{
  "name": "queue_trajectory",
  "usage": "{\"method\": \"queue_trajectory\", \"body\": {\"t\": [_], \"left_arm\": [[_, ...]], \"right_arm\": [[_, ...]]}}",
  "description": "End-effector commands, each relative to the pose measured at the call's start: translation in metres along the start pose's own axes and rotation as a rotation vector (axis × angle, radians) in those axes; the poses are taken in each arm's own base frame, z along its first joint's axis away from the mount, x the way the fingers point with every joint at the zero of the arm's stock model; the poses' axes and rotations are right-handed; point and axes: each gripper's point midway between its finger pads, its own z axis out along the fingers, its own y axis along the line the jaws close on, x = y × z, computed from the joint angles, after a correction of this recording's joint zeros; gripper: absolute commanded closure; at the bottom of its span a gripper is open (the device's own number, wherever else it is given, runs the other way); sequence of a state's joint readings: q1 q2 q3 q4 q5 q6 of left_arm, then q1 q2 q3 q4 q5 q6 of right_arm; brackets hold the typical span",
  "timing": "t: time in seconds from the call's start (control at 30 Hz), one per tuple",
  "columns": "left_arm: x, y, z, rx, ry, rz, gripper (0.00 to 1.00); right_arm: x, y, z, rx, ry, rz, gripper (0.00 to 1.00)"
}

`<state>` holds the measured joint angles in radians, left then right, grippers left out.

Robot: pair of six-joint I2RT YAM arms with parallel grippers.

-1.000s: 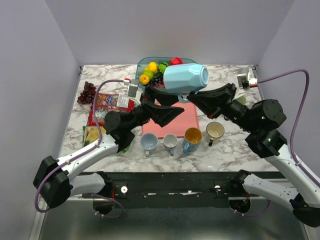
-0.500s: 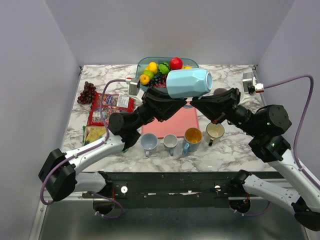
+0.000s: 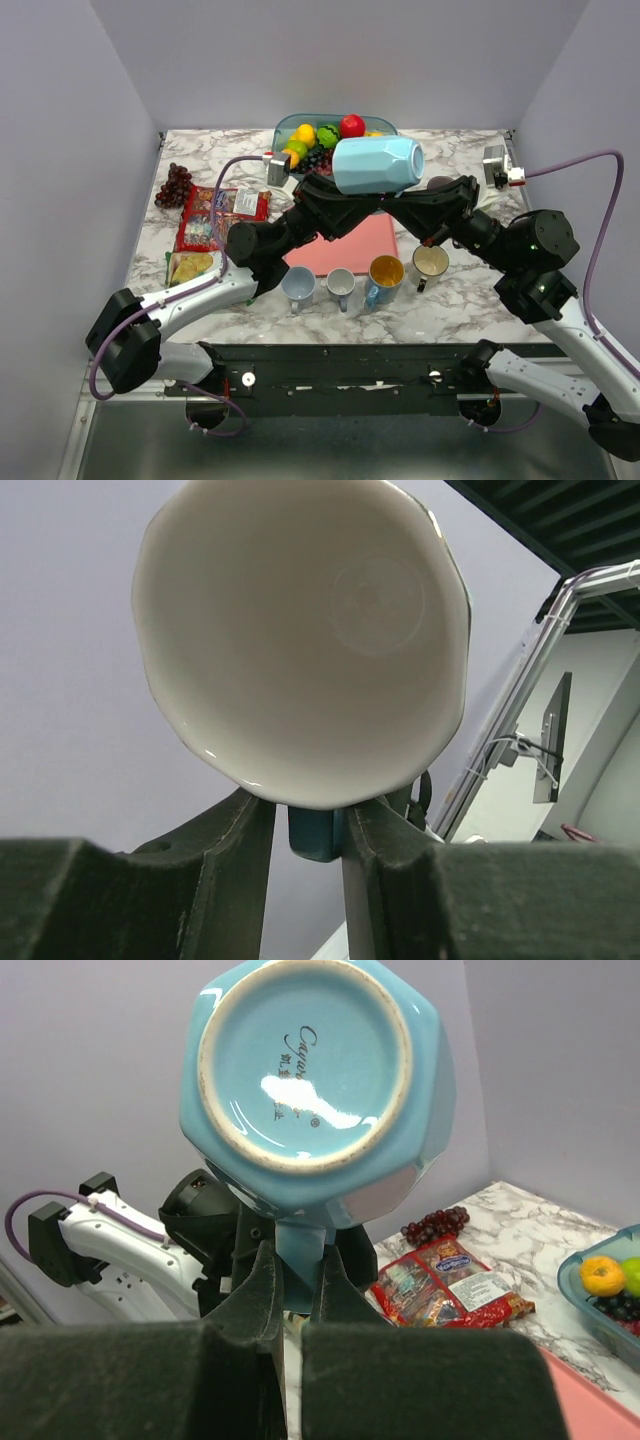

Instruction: Turn the mug right side up

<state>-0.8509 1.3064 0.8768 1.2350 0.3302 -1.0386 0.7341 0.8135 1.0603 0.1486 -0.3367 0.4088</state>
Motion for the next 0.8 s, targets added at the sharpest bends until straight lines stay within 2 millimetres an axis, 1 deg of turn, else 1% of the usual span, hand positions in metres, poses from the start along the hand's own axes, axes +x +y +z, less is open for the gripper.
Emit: {"method": "queue_trajectory", "body": {"t": [0.0, 0.03, 0.07, 0.13, 0.17, 0.23, 0.27, 0.3, 0.33, 0.37, 0.4, 0.43, 0.47, 0.5, 0.53, 0.57, 0.6, 0.63, 0.67, 0.7, 0.73, 0.77], "left_arm": [[-0.016, -0.017, 0.010, 0.064, -0.063, 0.017, 0.66], [-0.015, -0.017, 0.011, 0.066, -0.063, 0.015, 0.70], [-0.015, -0.016, 0.011, 0.066, -0.063, 0.013, 0.83], [-0.015, -0.015, 0.014, 0.060, -0.062, 0.011, 1.00], [-0.013, -0.009, 0.014, 0.037, -0.052, 0.005, 1.00], [-0.012, -0.005, 0.016, 0.016, -0.047, 0.020, 1.00], [-0.010, 0.002, 0.016, -0.018, -0.039, 0.016, 1.00], [-0.008, 0.006, 0.017, -0.038, -0.031, 0.023, 1.00], [-0.009, 0.009, 0.018, -0.052, -0.029, 0.044, 1.00], [-0.005, 0.017, 0.018, -0.091, -0.010, 0.043, 1.00], [-0.005, 0.022, 0.018, -0.114, -0.010, 0.049, 1.00], [-0.006, 0.023, 0.019, -0.122, -0.011, 0.057, 1.00], [-0.001, 0.032, 0.019, -0.153, 0.011, 0.067, 1.00], [-0.001, 0.036, 0.020, -0.169, 0.015, 0.071, 1.00], [-0.002, 0.036, 0.024, -0.172, 0.021, 0.083, 1.00], [0.005, 0.047, 0.023, -0.208, 0.049, 0.093, 1.00], [0.007, 0.051, 0.024, -0.221, 0.061, 0.100, 1.00], [0.005, 0.052, 0.029, -0.227, 0.063, 0.108, 1.00], [0.013, 0.065, 0.028, -0.266, 0.094, 0.105, 1.00], [0.016, 0.071, 0.029, -0.279, 0.112, 0.126, 1.00], [0.013, 0.072, 0.035, -0.282, 0.113, 0.139, 1.00], [0.026, 0.090, 0.032, -0.335, 0.161, 0.137, 1.00]], "right_arm": [[-0.009, 0.013, 0.002, -0.069, -0.038, -0.017, 0.99], [-0.007, 0.013, 0.003, -0.066, -0.031, -0.014, 0.99], [-0.006, 0.011, 0.003, -0.058, -0.028, -0.012, 0.99], [0.001, 0.006, 0.002, -0.039, -0.010, -0.002, 0.99], [0.002, 0.002, 0.001, -0.016, -0.012, 0.004, 0.99], [0.009, -0.007, -0.001, 0.034, 0.004, 0.021, 0.99], [0.009, -0.017, -0.004, 0.091, -0.008, 0.025, 0.99], [0.015, -0.024, -0.007, 0.129, 0.006, 0.034, 0.99], [0.016, -0.029, -0.010, 0.161, 0.003, 0.039, 0.97], [0.016, -0.038, -0.016, 0.219, -0.013, 0.040, 0.94], [0.020, -0.044, -0.021, 0.258, -0.006, 0.047, 0.77], [0.021, -0.050, -0.025, 0.294, -0.011, 0.051, 0.69], [0.021, -0.058, -0.030, 0.344, -0.023, 0.052, 0.64], [0.023, -0.064, -0.037, 0.382, -0.022, 0.050, 0.49], [0.023, -0.068, -0.041, 0.411, -0.027, 0.052, 0.41], [0.021, -0.077, -0.047, 0.469, -0.045, 0.053, 0.34], [0.025, -0.082, -0.055, 0.513, -0.028, 0.057, 0.23], [0.024, -0.087, -0.060, 0.550, -0.034, 0.060, 0.20], [0.023, -0.096, -0.068, 0.614, -0.048, 0.058, 0.18], [0.027, -0.102, -0.075, 0.657, -0.035, 0.057, 0.16], [0.025, -0.106, -0.083, 0.697, -0.047, 0.057, 0.16], [0.023, -0.116, -0.094, 0.774, -0.069, 0.062, 0.15]]}}
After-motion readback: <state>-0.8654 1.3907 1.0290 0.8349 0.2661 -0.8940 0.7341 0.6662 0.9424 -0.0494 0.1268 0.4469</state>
